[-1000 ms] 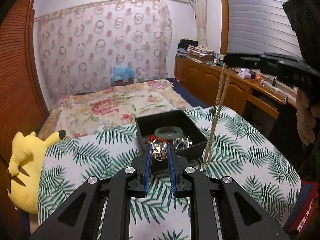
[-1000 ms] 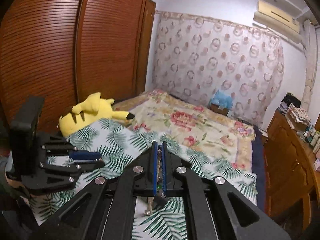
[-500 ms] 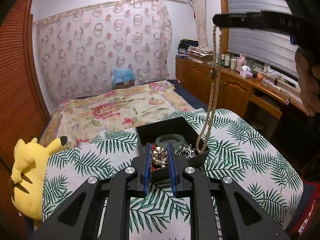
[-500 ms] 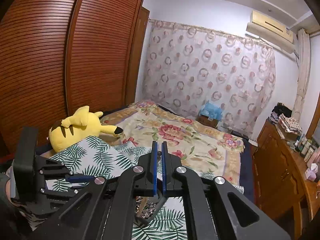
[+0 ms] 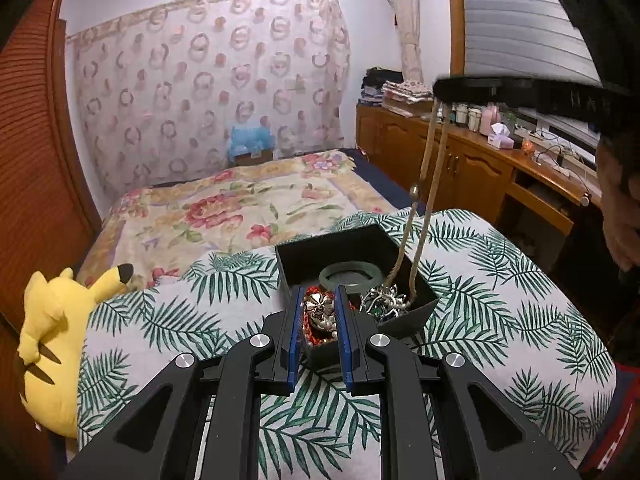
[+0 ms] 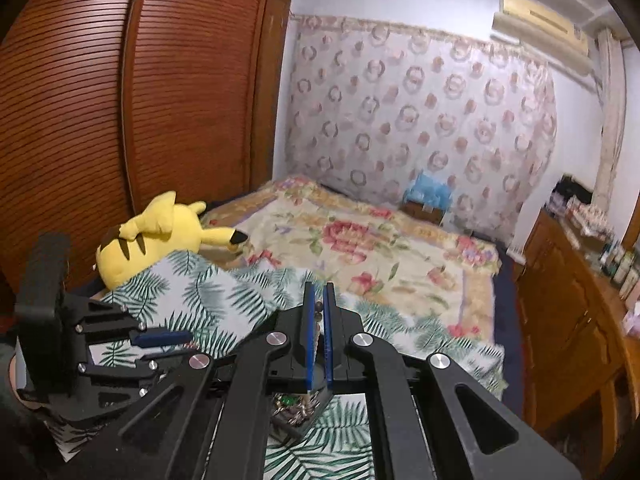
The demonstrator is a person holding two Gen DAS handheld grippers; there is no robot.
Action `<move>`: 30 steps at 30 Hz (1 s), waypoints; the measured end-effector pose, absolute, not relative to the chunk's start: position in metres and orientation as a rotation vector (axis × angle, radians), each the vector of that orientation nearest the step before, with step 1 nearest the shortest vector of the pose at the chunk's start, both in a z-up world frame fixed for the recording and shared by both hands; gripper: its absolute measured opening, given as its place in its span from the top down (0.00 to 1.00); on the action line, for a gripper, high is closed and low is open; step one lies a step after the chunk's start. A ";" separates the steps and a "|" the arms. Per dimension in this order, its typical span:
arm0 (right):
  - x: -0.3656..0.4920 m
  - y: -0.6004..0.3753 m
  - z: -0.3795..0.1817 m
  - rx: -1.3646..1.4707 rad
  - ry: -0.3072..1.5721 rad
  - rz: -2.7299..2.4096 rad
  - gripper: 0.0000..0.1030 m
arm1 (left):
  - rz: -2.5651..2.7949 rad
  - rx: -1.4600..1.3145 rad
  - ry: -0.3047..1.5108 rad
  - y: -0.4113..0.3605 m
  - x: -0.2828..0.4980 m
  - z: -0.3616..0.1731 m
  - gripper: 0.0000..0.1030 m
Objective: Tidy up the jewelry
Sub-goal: 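Open both tools to drop the ring and pearl strand into the box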
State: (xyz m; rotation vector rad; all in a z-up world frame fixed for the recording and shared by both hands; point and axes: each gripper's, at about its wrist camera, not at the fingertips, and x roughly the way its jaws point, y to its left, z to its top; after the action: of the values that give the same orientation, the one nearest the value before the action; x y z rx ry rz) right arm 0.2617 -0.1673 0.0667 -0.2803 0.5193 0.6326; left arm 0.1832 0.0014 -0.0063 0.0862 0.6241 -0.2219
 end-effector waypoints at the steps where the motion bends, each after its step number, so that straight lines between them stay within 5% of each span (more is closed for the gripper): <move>1: 0.264 -0.166 0.059 -0.277 0.535 0.635 0.95 | -0.222 0.086 0.627 0.001 0.184 -0.008 0.86; 12: 0.279 -0.157 0.000 -0.208 0.669 0.654 0.94 | -0.212 0.091 0.667 -0.007 0.206 -0.025 0.86; 30: 0.270 -0.204 -0.016 -0.214 0.661 0.603 0.93 | -0.169 0.143 0.728 -0.033 0.269 -0.043 0.86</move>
State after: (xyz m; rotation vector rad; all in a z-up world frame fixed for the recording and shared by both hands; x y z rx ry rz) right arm 0.2702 -0.2038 -0.0161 -0.2141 0.6614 0.6031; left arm 0.2692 -0.0328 -0.0429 0.1430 0.7279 -0.1686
